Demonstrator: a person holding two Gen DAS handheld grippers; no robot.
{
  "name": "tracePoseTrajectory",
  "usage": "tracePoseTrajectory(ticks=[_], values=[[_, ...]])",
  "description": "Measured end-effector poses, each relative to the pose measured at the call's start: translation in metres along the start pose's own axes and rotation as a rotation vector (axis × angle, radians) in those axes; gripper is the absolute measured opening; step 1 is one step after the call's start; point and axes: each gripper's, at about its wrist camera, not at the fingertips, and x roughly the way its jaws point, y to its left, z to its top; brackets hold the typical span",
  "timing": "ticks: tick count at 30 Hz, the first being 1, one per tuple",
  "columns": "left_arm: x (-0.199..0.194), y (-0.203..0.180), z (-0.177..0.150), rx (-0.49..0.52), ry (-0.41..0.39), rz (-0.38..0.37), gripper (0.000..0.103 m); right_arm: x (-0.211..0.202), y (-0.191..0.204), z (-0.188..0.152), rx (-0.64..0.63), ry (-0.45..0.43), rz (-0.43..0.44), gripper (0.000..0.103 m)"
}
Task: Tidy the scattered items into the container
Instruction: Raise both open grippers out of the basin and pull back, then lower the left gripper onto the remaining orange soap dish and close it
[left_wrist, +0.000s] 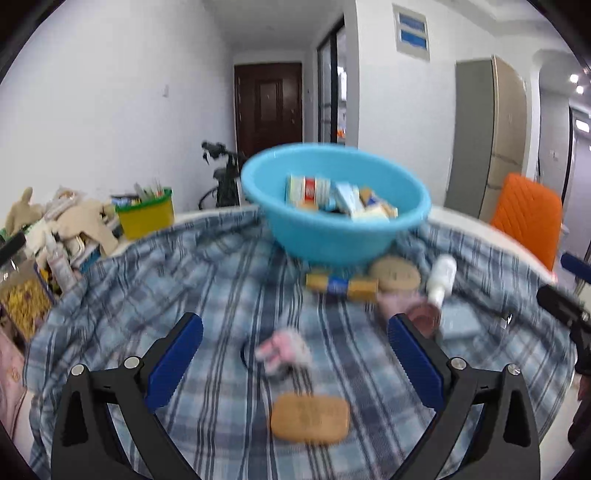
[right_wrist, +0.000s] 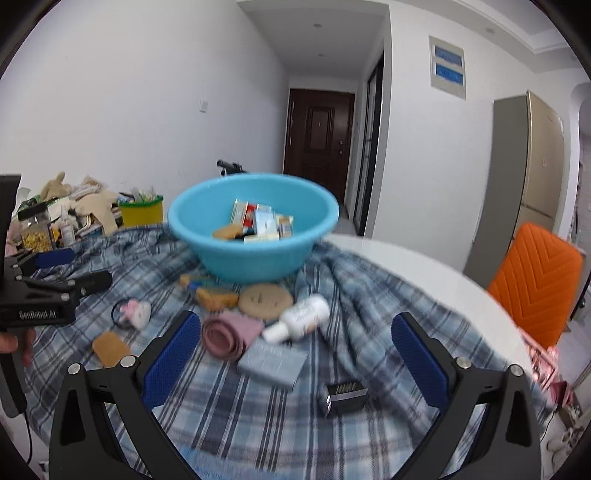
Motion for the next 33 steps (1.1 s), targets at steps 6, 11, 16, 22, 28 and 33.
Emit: tracePoseTrajectory(ticks=[6,11,16,22,28,33], values=[[0.011,0.001,-0.036,-0.018,0.096,-0.033,0.102,0.002,-0.003,-0.026,0.072,0.044,0.005,0.103],[0.015,0.007,-0.051,-0.041,0.132,-0.050,0.102,0.006,-0.003,-0.040,0.102,0.074,0.000,0.103],[0.016,0.006,-0.056,-0.043,0.143,-0.059,0.102,0.012,-0.004,-0.051,0.124,0.109,0.008,0.103],[0.016,-0.001,-0.055,0.002,0.117,-0.162,0.102,0.009,-0.003,-0.056,0.118,0.100,0.019,0.103],[0.032,-0.001,-0.048,0.037,0.164,-0.269,0.102,0.006,-0.005,-0.058,0.121,0.105,0.022,0.103],[0.046,0.009,-0.044,0.018,0.255,-0.382,0.102,0.004,-0.004,-0.056,0.100,0.097,0.009,0.103]])
